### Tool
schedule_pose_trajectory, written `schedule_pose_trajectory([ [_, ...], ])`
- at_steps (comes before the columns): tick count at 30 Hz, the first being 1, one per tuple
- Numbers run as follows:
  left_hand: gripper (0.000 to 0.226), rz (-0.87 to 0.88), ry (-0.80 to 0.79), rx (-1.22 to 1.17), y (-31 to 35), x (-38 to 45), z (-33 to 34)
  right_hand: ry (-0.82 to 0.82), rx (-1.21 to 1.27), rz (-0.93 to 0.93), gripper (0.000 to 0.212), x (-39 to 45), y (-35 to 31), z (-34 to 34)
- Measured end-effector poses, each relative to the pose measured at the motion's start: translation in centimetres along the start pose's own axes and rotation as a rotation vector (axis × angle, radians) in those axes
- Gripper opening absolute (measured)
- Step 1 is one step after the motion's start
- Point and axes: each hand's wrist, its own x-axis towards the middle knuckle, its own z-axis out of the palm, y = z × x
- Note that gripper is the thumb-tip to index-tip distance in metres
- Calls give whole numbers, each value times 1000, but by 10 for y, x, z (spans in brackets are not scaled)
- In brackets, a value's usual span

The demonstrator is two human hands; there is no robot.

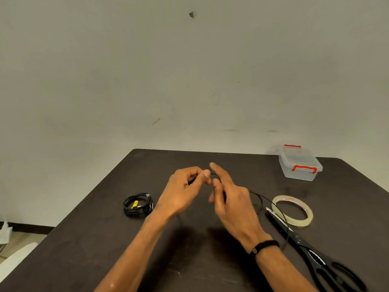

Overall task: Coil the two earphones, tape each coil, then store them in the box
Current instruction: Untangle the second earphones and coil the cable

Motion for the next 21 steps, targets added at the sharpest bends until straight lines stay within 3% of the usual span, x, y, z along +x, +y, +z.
schedule_pose_trajectory([
  [7, 35, 38, -74, -17, -1, -1, 5, 88, -23, -34, 10, 4, 5, -8],
  [10, 46, -19, -80, -33, -3, 0, -1, 190, -22, 52, 9, 9, 11, -10],
  [13, 54, -89, -55, -49, -5, 2, -11, 300, 101, 255, 9, 15, 16, -21],
  [21, 46, -159, -151, -133, -6, 3, -19, 435, 182, 446, 8, 19, 25, -39],
])
